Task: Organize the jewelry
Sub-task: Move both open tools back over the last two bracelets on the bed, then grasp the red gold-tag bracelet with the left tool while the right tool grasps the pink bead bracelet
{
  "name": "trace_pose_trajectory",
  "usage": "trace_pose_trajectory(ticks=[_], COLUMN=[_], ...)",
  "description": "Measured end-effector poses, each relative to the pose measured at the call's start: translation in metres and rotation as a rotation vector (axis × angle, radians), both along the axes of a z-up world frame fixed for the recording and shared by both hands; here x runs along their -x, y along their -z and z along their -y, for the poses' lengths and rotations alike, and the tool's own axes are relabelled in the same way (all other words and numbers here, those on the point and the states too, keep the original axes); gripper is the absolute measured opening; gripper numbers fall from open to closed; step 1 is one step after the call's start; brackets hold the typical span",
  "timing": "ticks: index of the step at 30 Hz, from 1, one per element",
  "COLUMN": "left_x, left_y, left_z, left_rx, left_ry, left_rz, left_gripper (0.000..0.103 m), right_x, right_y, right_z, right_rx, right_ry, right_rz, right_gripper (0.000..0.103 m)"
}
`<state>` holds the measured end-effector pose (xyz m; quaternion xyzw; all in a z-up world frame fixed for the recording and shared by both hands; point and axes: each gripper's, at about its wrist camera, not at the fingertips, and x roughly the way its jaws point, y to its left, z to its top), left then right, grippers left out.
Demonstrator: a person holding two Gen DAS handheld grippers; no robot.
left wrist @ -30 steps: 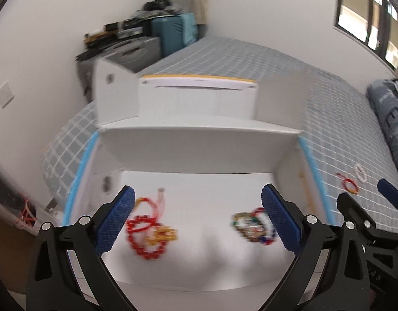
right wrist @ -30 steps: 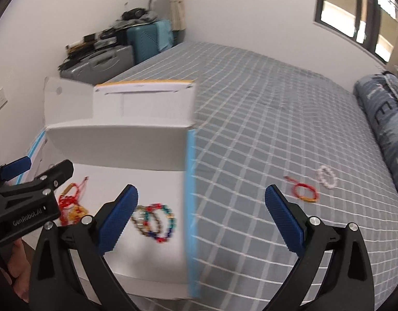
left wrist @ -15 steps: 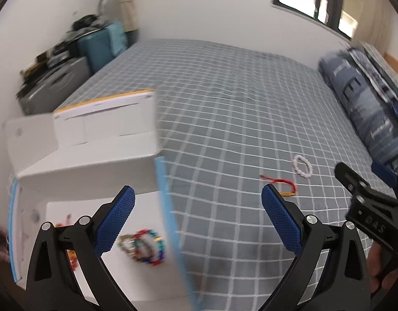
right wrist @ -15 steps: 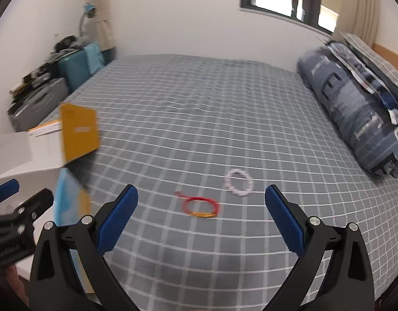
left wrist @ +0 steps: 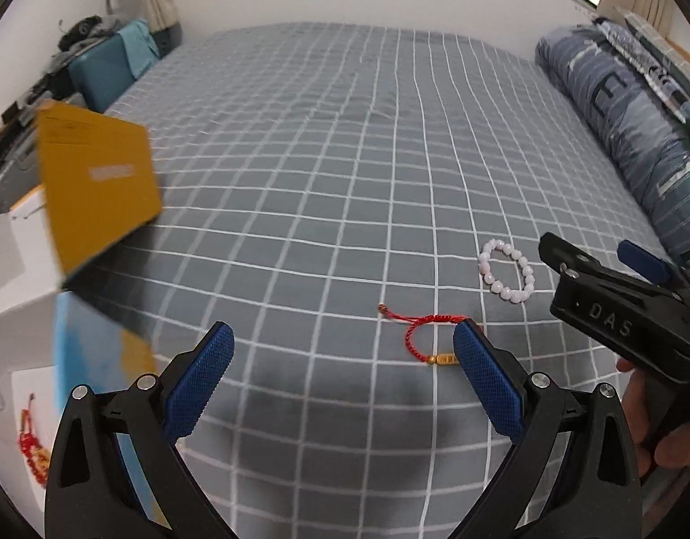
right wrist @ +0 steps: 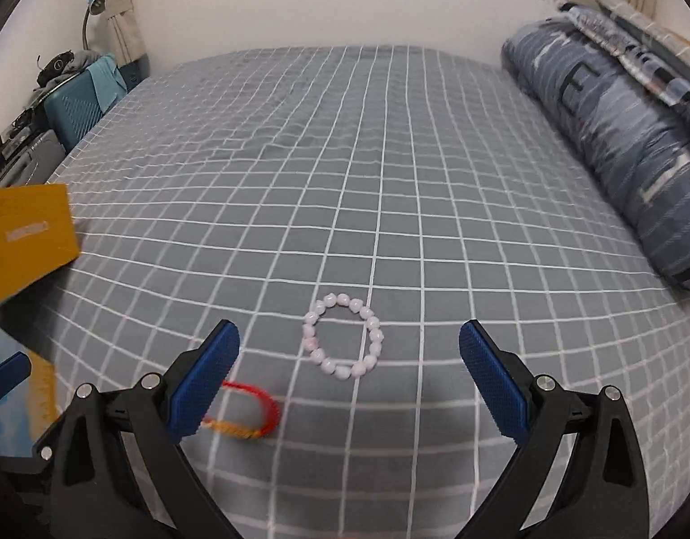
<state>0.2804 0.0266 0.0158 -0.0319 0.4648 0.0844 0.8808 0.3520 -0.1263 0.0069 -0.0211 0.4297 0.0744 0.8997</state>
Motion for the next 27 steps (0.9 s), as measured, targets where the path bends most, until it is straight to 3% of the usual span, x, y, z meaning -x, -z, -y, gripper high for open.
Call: trace_pose_trajectory(ticks=[9,15,22,27], left_x=[-0.040,-0.050,-0.054,-0.055], left_y=[0.060,0.091,0.104,0.107], left_z=[0.014,0.019,0.017,0.019], left_rx=[0.014,0.009,0.022,0.001], left_ry=[0.026,0.040,0.044,0.048], left_rz=[-0.082,-0.125,-0.120,-0.124], left_gripper=[0.096,0.096,0.096,0.093], right_x=[-0.039,-0.049,-0.055,-0.056], right_y=[0.060,0.085,0.098,0.098], right_z=[0.013,0.014,0.017,0.017], right_rx=[0.014,0.023,0.022,0.046], right_ry=[0.011,0.020,0.028,0.031], right_rz=[-0.073,-0.104,-0.133,-0.123], right_gripper=[0.094,0.094,0.086,0.070])
